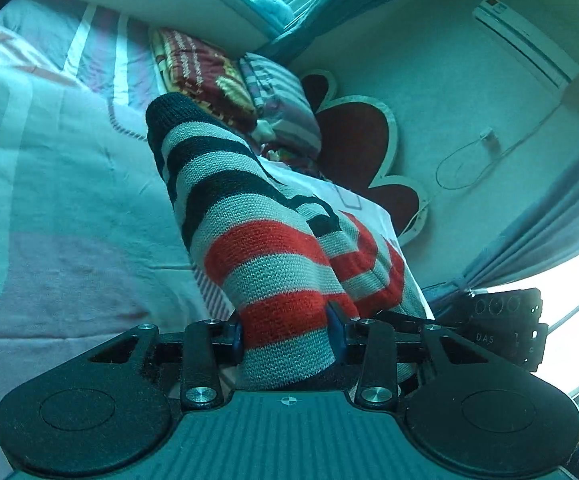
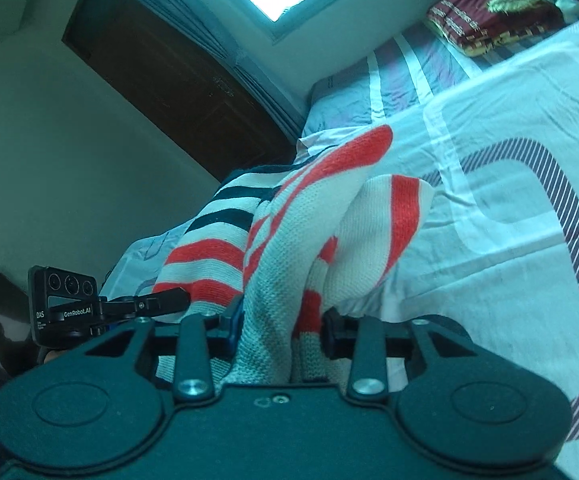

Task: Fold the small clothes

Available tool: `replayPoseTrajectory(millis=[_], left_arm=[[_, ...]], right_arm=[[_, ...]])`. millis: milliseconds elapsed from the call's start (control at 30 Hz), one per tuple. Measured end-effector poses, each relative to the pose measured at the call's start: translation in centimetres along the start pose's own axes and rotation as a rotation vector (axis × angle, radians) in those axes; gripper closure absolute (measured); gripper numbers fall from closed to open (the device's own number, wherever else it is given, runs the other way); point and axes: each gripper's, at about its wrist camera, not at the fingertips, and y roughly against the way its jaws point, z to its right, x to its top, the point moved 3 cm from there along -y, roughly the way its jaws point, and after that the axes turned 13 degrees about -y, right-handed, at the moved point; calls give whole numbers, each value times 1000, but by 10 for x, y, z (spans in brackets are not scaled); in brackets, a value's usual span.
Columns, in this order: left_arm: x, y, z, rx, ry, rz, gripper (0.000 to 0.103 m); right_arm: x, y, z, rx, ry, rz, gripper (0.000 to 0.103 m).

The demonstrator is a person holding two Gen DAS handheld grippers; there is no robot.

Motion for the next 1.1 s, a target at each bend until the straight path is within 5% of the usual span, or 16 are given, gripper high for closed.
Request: replayPoseTrajectory(millis=[500,833,1100], left_arm=[[-15,132,18,154,-70,78,63],[-53,228,-46,311,9,116,63],[-97,266,-121,415,108,85,63]], right_arm=[[-42,-20,-90,79,118,-57,67],[-80,-124,-145,141,170,-187,67],[-116,-227,-161,156,152,-318,67]])
